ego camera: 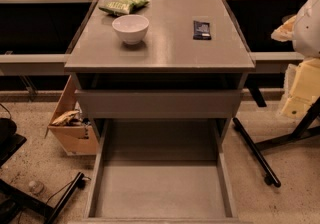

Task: Place rxbar blueberry into top drawer

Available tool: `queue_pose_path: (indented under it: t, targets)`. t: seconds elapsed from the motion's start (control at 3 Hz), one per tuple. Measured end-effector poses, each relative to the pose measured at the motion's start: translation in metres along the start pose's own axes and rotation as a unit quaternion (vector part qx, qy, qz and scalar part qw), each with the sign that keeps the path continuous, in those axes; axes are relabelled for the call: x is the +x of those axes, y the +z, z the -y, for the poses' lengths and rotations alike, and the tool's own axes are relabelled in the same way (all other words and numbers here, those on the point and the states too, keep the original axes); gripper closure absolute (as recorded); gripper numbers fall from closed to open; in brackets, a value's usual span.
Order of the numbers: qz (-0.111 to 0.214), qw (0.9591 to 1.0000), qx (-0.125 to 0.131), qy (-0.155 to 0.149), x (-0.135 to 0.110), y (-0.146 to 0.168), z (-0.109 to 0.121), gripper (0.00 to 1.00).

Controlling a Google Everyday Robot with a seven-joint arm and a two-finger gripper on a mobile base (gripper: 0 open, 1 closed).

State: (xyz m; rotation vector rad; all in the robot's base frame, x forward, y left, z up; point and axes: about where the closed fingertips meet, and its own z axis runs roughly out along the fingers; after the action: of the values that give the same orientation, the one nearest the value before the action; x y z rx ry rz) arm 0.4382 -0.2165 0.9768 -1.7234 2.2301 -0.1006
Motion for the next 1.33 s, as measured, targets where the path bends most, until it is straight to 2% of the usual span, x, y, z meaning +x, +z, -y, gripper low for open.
queue_pose_path:
  t: [0.33, 0.67, 1.0, 1.33]
  targets:
    - [0.000, 1.0000, 0.000, 0.000, 0.000, 0.000, 0.000, 0.00]
    - [0.007, 0.9997, 0.018, -0.013, -0.008, -0.004, 0.003, 0.00]
    - [0.011, 0.9988, 0.048, 0.007, -0.016, 0.002, 0.021, 0.00]
    - [-0.018, 0.9955, 0.080, 0.048, -0.033, 0.003, 0.052, 0.00]
